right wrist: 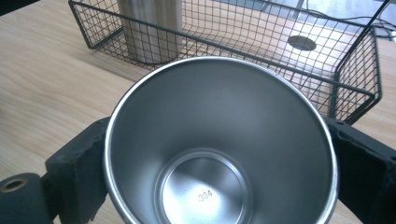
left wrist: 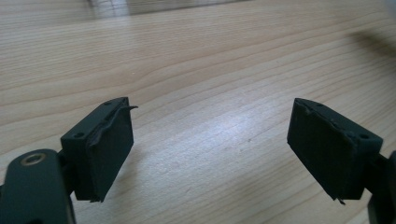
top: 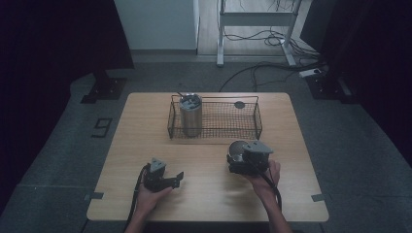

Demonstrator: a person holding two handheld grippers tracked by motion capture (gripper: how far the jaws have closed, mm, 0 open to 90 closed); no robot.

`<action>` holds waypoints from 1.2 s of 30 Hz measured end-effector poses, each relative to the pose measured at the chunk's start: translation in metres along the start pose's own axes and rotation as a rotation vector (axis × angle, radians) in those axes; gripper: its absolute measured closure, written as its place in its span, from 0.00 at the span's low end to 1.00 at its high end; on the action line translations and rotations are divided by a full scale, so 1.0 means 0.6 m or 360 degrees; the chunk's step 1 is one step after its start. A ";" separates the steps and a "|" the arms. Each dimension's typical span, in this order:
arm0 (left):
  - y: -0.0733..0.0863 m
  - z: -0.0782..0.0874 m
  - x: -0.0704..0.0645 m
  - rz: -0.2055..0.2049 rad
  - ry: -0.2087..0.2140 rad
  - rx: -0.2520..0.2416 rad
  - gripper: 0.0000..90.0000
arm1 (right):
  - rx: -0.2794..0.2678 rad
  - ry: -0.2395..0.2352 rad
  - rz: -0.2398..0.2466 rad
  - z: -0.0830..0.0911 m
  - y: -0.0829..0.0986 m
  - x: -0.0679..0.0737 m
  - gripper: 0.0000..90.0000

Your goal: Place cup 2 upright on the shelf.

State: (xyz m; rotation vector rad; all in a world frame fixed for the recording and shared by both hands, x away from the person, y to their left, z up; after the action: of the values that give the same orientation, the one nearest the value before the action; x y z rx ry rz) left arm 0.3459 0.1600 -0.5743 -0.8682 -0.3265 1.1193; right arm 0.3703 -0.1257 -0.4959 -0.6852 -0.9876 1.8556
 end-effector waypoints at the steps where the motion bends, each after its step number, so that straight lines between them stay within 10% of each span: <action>1: 0.000 0.000 0.001 0.0000 -0.0005 0.0000 0.16 | 0.0000 0.0000 0.0000 0.000 0.000 0.000 0.06; 20: -0.013 0.012 0.003 0.0034 0.0058 -0.0056 0.16 | -0.0031 0.0141 -0.0068 0.024 -0.081 -0.026 0.06; 36: -0.017 0.020 -0.001 0.0016 0.0092 -0.0075 0.16 | -0.0029 0.0112 -0.0074 0.011 -0.131 -0.029 0.06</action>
State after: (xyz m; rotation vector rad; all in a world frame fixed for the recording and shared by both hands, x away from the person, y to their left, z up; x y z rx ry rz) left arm 0.3449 0.1629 -0.5589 -0.9429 -0.3022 1.0972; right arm 0.4082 -0.1219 -0.4247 -0.7276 -0.9683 1.7723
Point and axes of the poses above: each handheld gripper's, and its own axes: z roughly backward along the jaws, y roughly out of its underside, x roughly to its left, the point moved 6 cm from there along -z, roughly forward along the jaws, and after that the axes turned 3 degrees about z, right-handed, at the moved point
